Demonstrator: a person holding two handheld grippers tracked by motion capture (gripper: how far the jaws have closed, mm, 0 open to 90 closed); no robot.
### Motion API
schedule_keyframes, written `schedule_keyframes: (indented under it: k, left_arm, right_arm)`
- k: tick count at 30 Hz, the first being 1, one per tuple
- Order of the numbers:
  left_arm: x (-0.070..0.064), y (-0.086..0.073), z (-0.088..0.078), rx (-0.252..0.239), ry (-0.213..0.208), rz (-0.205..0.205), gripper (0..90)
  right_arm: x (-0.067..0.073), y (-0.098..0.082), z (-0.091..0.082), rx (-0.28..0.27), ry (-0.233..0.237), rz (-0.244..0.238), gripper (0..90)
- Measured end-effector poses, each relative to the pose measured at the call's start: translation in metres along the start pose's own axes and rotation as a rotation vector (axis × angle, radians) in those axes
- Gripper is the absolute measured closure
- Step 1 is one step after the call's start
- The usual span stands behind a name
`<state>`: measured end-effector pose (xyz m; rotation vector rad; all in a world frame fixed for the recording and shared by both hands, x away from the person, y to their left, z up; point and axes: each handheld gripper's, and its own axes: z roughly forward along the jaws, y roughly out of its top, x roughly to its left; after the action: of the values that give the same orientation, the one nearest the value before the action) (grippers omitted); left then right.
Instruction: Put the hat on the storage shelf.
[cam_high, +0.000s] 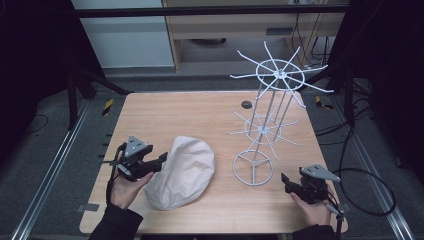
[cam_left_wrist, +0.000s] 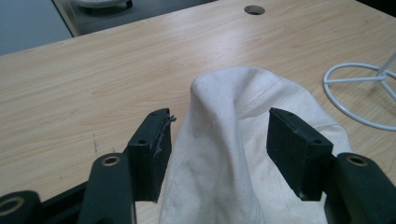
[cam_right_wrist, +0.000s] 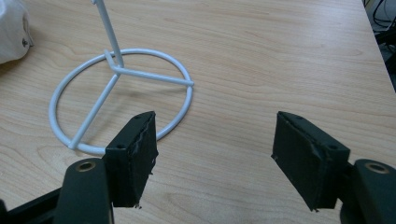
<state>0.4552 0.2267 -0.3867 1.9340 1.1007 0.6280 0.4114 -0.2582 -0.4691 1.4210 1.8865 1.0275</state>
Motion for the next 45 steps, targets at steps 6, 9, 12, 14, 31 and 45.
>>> schedule_keyframes:
  k: [6,9,12,14,31,45]
  left_arm:
    - [-0.002,0.003,0.009,0.034,-0.002,0.015,41.7]
    - [-0.004,0.004,0.014,0.061,-0.001,0.030,42.2]
    - [-0.005,0.004,0.019,0.089,-0.003,0.040,42.8]
    - [-0.006,0.004,0.022,0.111,-0.007,0.048,43.3]
    - [-0.013,0.003,0.045,0.234,-0.001,0.090,54.5]
    - [-0.016,-0.002,0.062,0.308,-0.019,0.089,68.9]
  right_arm:
    - [0.000,0.000,0.000,0.002,0.003,-0.001,31.2]
    - [0.000,0.000,0.001,0.003,0.004,-0.005,31.5]
    - [-0.001,0.000,0.001,0.004,0.006,-0.009,31.8]
    - [-0.001,0.000,0.001,0.005,0.009,-0.008,31.9]
    - [-0.001,-0.001,0.002,0.017,0.019,-0.005,32.5]
    - [-0.001,-0.001,0.003,0.026,0.024,-0.008,32.8]
